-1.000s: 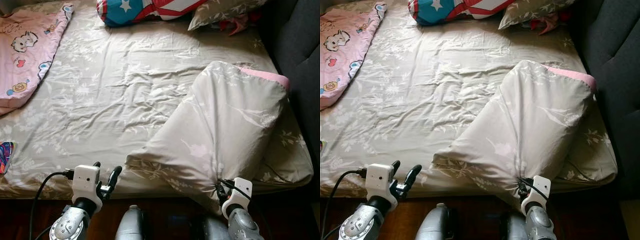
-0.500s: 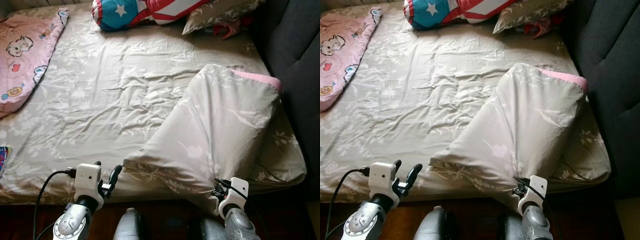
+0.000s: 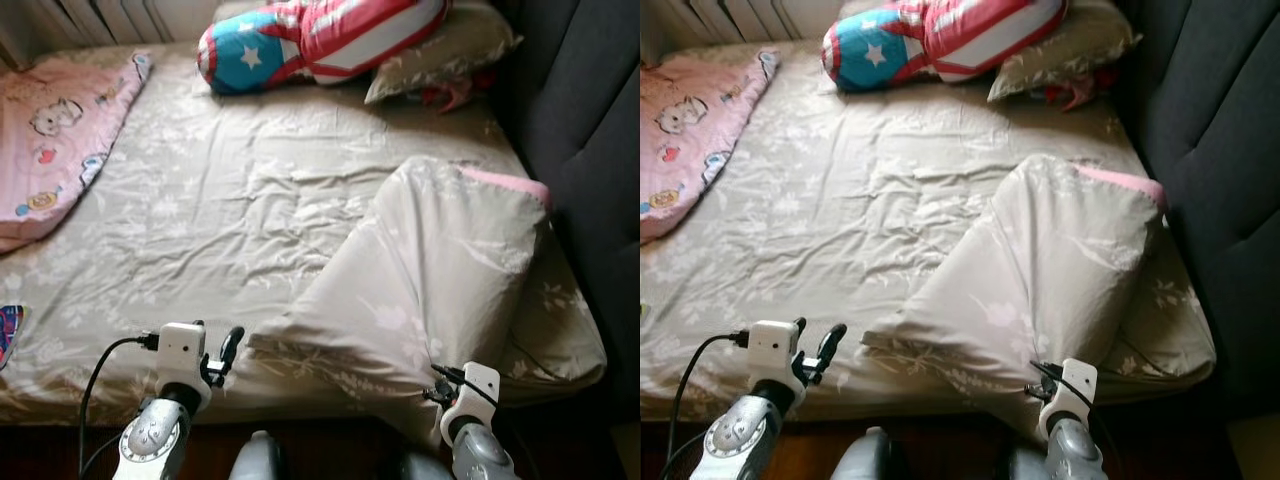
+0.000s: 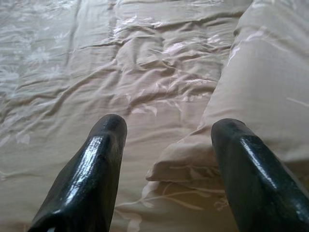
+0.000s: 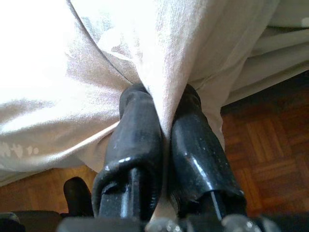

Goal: Clean up the room

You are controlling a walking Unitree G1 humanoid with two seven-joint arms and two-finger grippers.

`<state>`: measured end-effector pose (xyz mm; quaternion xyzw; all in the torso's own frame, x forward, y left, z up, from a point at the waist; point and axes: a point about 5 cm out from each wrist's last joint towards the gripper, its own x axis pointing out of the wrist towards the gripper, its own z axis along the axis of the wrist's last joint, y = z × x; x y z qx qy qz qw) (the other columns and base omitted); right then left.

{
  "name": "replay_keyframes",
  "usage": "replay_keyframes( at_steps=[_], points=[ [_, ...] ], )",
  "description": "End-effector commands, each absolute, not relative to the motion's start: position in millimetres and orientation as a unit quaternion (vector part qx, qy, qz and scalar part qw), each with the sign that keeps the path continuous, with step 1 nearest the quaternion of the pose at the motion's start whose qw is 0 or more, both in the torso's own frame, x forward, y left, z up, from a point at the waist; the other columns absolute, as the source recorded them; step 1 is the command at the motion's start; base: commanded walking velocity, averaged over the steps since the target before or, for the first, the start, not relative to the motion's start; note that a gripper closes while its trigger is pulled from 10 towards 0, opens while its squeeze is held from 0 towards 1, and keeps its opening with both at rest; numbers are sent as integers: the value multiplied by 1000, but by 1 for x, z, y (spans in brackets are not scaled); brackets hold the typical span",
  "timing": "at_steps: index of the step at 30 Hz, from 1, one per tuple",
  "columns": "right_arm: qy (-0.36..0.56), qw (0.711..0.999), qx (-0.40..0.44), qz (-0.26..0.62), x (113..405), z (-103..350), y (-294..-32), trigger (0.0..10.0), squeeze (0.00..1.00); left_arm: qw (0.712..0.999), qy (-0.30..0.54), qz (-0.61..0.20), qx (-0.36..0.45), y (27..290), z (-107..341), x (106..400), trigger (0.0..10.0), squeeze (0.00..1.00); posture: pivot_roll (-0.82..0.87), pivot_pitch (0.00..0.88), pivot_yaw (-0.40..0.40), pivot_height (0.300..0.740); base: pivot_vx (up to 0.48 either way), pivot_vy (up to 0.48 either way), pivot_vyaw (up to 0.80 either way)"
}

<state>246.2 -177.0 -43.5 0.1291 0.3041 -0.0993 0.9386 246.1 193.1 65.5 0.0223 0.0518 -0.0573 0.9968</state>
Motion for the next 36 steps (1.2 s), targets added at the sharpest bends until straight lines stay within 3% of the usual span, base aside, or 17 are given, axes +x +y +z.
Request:
replay_keyframes(
  at_steps=[1,3,9,11,12,21,26,27,28,32,34,35,36],
  points=[
    [322,934,111,-112,240,-48,-182,0,0,996,62,-48,31,198,59,244,10000,0,77,105,39,672,0,0,0],
    [314,936,107,-118,243,-45,-185,0,0,996,62,-47,30,198,59,245,10000,0,70,96,36,672,0,0,0],
    [184,954,45,-233,290,22,-266,0,0,997,61,-39,29,202,54,247,10000,0,37,75,37,672,0,0,0],
    [171,954,36,-242,294,31,-276,0,0,997,62,-39,29,202,53,247,10000,0,33,75,38,672,0,0,0],
    [143,952,19,-270,300,53,-301,0,0,997,62,-39,30,203,52,247,10000,0,28,74,39,672,0,0,0],
    [110,917,-30,-381,283,102,-382,0,0,997,64,-40,32,204,49,248,10000,0,26,68,41,672,0,0,0],
    [126,906,-20,-403,271,101,-396,0,0,996,70,-43,35,205,46,246,10000,0,24,70,48,672,0,0,0],
    [135,907,-19,-397,271,96,-393,4627,0,996,72,-44,35,206,45,245,10000,0,22,72,52,672,0,0,0],
    [144,910,-18,-389,271,91,-389,10000,0,996,74,-44,36,206,44,244,10000,0,22,72,52,672,0,0,0],
    [164,919,-19,-358,271,72,-372,10000,0,995,80,-47,37,207,42,242,10000,0,29,76,59,672,0,0,0],
    [154,919,-4,-363,270,67,-367,10000,404,995,81,-47,37,207,42,242,10000,0,34,77,62,672,0,0,0],
    [151,921,-2,-360,270,67,-366,10000,1000,995,81,-47,36,207,42,242,10000,0,35,77,62,672,0,0,0],
    [150,922,-4,-357,271,67,-366,10000,1000,995,81,-47,36,206,42,242,10000,0,35,77,62,672,0,0,0]
  ],
)
